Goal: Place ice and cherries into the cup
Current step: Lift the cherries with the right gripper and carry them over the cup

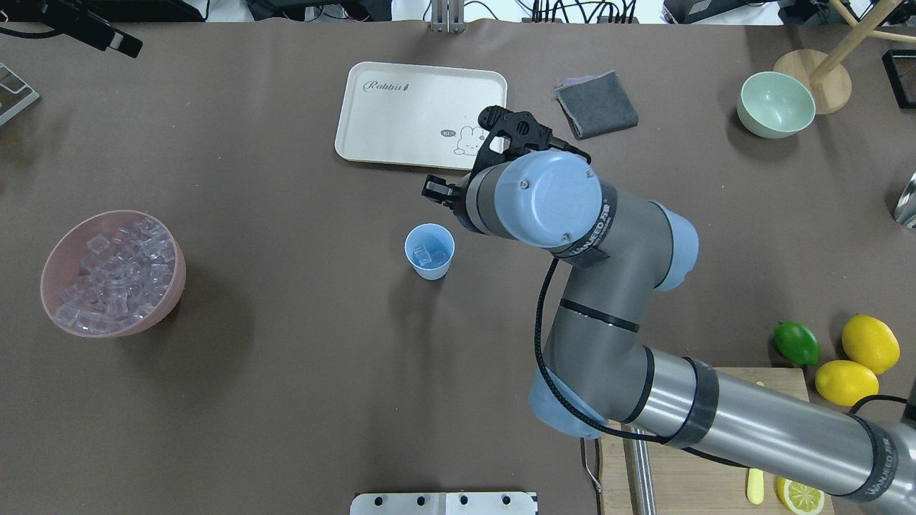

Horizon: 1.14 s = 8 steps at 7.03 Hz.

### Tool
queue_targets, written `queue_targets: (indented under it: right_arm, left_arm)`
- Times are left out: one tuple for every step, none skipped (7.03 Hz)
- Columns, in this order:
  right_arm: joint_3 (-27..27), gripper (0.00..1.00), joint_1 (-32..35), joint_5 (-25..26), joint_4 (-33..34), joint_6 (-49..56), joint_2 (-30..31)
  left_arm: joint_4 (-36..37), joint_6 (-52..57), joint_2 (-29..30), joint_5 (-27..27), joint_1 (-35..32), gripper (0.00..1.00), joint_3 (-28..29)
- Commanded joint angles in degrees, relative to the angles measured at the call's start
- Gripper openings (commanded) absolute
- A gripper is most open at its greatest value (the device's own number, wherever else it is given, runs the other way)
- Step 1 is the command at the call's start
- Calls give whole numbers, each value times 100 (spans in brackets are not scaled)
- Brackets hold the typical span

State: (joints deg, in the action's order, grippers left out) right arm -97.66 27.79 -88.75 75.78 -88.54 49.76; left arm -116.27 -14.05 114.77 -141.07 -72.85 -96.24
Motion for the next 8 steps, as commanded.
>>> queue_targets:
  right_arm:
    - [335, 0, -230, 112, -124, 20, -159]
    - [545, 0, -256, 121, -386, 29, -168]
    - [599, 0, -256, 113, -441, 29, -203]
    - [599, 0, -248, 104, -441, 90, -177]
    - [582, 97, -256, 104, -441, 204, -212]
    - [477, 100, -248, 8, -441, 222, -160]
    - [407, 100, -248, -10, -406, 231, -151]
    - [188, 100, -213, -28, -371, 223, -63]
  left_arm:
    - [-10, 16, 19, 175, -1, 97, -9]
    - [-36, 25, 2, 185, -53, 97, -44]
    - [-36, 8, 19, 185, -54, 97, -44]
    - [-36, 16, 10, 185, -54, 97, -35]
    - [-36, 8, 19, 185, -54, 97, -35]
    - [-27, 8, 19, 185, -54, 97, -26]
    - [-27, 16, 19, 185, -54, 97, -18]
    - [-1, -36, 28, 263, -54, 98, -9]
